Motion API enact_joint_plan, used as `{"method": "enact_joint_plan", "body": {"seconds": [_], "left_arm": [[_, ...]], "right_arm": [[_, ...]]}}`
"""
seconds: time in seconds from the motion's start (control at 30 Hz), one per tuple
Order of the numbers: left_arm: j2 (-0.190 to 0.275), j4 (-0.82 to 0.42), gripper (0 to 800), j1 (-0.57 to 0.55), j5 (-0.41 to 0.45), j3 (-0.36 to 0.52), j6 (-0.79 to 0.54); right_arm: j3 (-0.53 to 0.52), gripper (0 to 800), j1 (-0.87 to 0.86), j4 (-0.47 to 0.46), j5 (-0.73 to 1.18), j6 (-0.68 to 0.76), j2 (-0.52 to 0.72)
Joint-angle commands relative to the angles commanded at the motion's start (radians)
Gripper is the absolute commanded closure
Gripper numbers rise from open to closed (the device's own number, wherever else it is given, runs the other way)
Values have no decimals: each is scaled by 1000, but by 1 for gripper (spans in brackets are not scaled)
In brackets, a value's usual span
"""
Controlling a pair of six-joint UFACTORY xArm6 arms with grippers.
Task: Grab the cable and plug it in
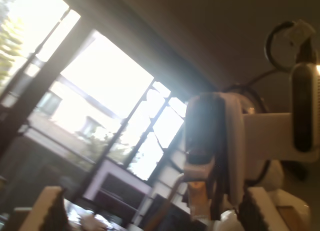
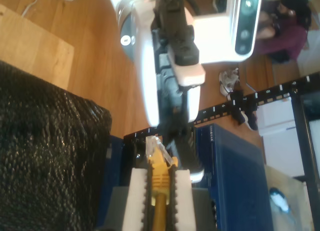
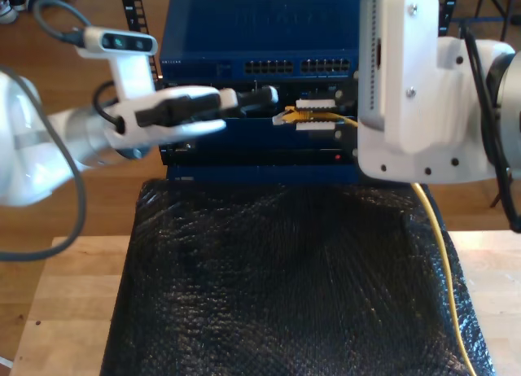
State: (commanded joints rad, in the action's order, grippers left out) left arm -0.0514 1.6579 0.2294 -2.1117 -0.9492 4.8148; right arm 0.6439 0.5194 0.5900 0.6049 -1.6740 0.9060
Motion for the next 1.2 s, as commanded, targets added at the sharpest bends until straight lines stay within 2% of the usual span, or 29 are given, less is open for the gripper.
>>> {"method": "enact_joint_plan", "body": {"seconds": [0.13,0.37,0.63,0.83,1.0,1.2], "left_arm": [[5,-40,1,38,29,-3,-2],[6,-147,1,132,64,-101,-2],[6,-296,1,229,135,-118,-11],[8,-439,1,267,180,-169,-74],[46,-540,1,296,239,-193,-98],[104,-700,1,316,269,-219,-157]], "right_arm": [[15,800,-11,0,2,5,-32],[44,800,-35,-11,38,91,-83],[115,800,-236,-6,247,112,-114],[146,800,-362,-11,353,143,-158],[146,800,-410,-14,379,144,-195],[150,800,-428,-41,410,147,-224]]}}
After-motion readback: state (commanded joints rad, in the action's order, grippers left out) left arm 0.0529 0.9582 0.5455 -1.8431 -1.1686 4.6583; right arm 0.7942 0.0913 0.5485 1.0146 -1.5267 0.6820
